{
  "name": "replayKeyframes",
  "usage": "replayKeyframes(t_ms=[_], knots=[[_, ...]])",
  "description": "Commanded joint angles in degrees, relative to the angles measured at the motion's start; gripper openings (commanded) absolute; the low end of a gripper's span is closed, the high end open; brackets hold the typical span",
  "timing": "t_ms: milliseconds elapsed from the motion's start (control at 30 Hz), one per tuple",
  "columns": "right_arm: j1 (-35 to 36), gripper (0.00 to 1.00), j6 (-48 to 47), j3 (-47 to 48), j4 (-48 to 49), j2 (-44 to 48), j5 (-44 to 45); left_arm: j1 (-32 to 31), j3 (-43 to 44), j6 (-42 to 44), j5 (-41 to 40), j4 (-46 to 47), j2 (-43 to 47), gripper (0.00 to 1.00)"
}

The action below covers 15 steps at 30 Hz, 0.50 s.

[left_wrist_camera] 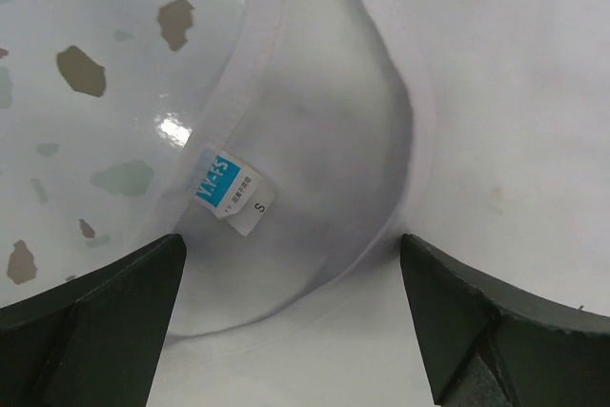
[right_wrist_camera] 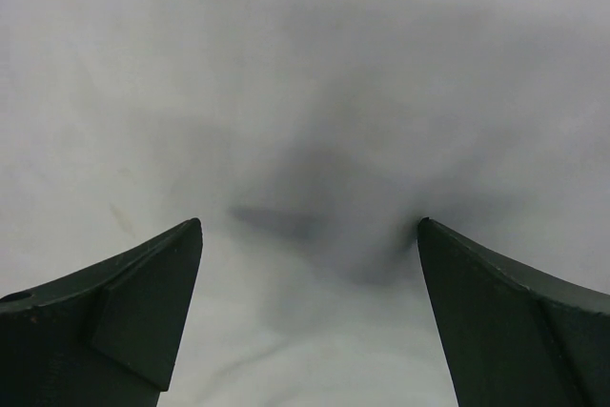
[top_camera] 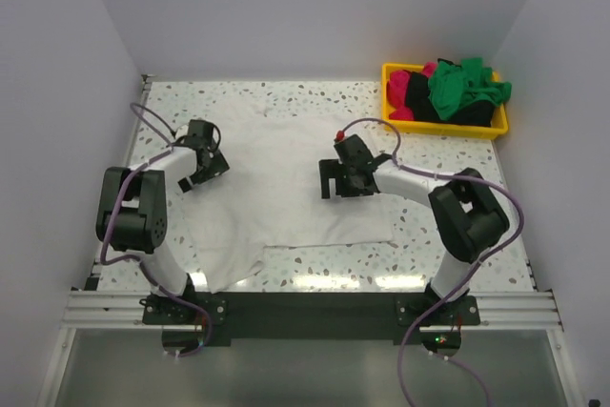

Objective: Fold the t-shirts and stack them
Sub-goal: Flatten the tshirt out

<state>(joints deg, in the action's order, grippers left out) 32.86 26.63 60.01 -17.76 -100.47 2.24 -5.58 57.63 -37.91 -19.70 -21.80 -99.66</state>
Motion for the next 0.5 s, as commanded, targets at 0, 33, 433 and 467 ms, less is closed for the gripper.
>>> replayKeyframes(t_ms=[0,33,433,467], knots=[[5.27,0.99,3.59,2.21,-0.96,-1.49,-1.19,2.59,2.48,0.12,-2.36,-2.1,-1.24,1.0],[6.94,0.99,4.04,2.91,-1.22,-1.49,-1.36,3.47,2.84,0.29,-2.62,-2.45,-1.33,1.0],[0.83,0.99,3.16,15.57,-5.53,3.17,3.21,5.58,7.33,2.58,-4.2,-5.97,7.18,1.0],[-0.85,0.99,2.47,16.1,-6.23,3.26,3.12,5.58,7.33,2.75,-4.2,-5.8,7.54,1.0]])
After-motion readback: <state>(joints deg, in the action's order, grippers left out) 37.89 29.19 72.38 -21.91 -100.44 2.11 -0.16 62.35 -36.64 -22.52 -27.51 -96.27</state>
